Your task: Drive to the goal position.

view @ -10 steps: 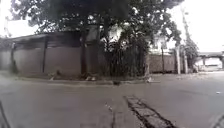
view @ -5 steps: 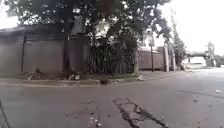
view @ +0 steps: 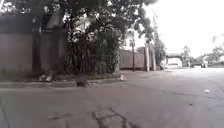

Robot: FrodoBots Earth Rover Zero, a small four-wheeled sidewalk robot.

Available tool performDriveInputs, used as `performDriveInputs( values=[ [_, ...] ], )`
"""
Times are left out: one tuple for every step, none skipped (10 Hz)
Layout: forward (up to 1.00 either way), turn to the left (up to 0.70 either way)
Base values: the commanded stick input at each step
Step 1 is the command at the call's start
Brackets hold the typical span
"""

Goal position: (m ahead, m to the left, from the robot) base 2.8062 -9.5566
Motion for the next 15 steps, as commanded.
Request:
performDriveInputs(
  values=[
    [1.0, -0.4],
    [1.0, -0.4],
    [1.0, -0.4],
    [1.0, -0.4],
    [1.0, -0.4],
    [1.0, -0.4],
    [1.0, -0.4],
    [1.0, -0.23],
    [1.0, 0.0],
    [1.0, 0.0],
    [1.0, 0.0],
    [1.0, 0.0],
    [1.0, 0.0],
    [1.0, 0.0],
    [1.0, 0.0]
  ],
)
